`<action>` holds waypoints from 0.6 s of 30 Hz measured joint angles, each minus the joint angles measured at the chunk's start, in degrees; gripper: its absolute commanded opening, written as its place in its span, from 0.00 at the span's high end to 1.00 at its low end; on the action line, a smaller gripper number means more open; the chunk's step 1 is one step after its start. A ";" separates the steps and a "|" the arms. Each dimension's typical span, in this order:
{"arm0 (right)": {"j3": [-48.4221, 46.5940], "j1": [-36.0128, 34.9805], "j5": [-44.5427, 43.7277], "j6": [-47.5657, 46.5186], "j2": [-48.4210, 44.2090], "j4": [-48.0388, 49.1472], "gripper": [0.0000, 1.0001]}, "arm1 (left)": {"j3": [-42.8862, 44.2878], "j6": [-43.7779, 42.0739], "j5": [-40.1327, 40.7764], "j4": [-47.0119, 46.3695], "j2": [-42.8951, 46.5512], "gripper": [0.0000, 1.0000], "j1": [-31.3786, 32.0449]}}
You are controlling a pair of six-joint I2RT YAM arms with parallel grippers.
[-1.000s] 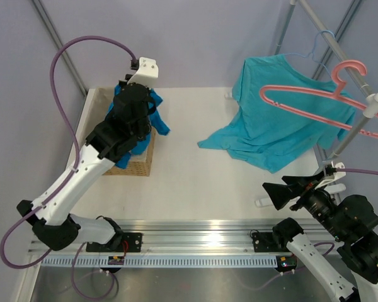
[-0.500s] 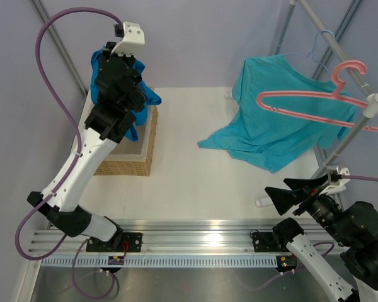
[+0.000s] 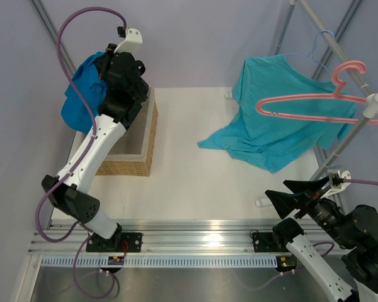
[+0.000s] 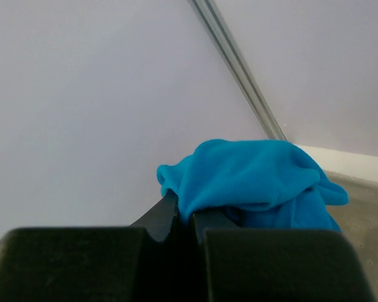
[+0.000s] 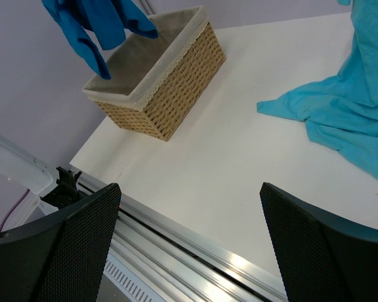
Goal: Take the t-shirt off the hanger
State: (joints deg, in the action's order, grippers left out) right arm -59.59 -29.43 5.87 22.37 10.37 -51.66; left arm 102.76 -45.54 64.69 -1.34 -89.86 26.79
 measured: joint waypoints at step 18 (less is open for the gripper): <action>0.46 0.00 0.90 -0.13 -1.51 0.00 0.01 | -3.19 32.59 -24.04 27.61 -11.43 1.00 -8.20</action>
State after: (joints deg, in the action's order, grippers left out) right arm -59.13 -29.43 6.76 22.24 8.86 -51.66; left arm 99.57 -12.95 40.64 26.26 -101.30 18.59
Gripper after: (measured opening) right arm 0.993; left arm 0.027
